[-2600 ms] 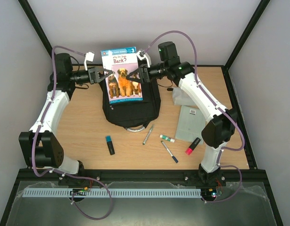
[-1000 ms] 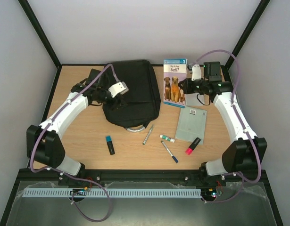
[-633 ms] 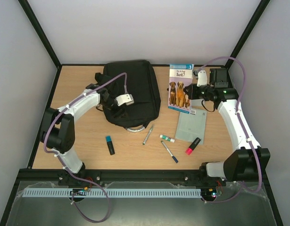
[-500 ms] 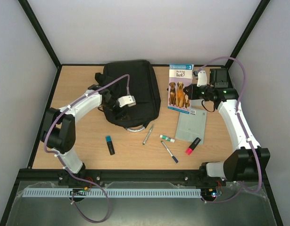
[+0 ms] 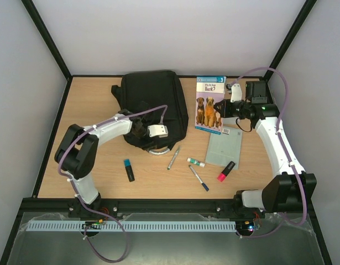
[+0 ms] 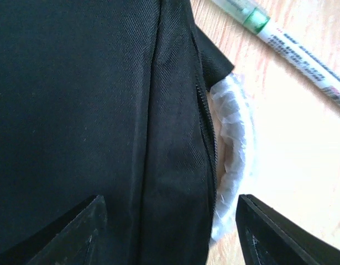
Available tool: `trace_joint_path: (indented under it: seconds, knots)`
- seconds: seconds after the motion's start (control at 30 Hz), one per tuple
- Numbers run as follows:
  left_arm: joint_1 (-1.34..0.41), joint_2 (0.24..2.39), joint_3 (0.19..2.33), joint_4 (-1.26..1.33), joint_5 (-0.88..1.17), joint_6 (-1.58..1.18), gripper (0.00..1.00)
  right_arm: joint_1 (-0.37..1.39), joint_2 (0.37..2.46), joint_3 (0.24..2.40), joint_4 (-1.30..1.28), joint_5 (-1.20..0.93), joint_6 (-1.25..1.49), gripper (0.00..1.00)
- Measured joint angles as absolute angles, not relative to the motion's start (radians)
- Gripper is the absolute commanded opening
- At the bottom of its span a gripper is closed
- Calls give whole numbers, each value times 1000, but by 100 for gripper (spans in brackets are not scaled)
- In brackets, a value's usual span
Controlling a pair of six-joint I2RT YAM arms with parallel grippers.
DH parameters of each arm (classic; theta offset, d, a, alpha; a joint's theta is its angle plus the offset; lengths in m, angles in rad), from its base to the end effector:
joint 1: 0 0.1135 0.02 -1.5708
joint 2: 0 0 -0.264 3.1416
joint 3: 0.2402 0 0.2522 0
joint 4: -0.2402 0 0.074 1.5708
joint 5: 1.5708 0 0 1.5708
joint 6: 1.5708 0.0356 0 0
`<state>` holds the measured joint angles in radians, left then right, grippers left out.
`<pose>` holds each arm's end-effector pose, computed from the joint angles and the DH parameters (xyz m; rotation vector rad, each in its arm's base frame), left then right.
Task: Pack the student bag
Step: Place the book in the student bag.
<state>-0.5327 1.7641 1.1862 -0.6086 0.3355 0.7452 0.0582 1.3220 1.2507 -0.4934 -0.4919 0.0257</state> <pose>0.2947 -0.1874 0.1893 1.6808 2.1133 -0.3988 0.2912 0.0338 0.3554 -0.3231 2.0883 0.5733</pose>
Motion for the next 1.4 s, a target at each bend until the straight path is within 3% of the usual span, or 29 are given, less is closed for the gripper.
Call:
trace_joint_path:
  seconds: [0.13,0.33,0.43,0.63,1.0,1.4]
  knots:
    - [-570,1806,1183,-550,259,731,50,58,1318,1238,-495,-495,26,1]
    - [-583,1857,1189,-489,172,689,44,58,1301,1216,-497,-501,27,1]
    - [-584,1868,1200,-462,134,681,23,58,1298,1213,-497,-503,27,1]
    - [-579,1900,1265,-463,113,644,3,58,1296,1206,-498,-510,26,1]
    - [-523,1806,1431,-538,157,577,2,58,1296,1184,-505,-585,67,1]
    - [-503,1746,1569,-566,151,514,2,60,1354,1047,-524,-802,236,1]
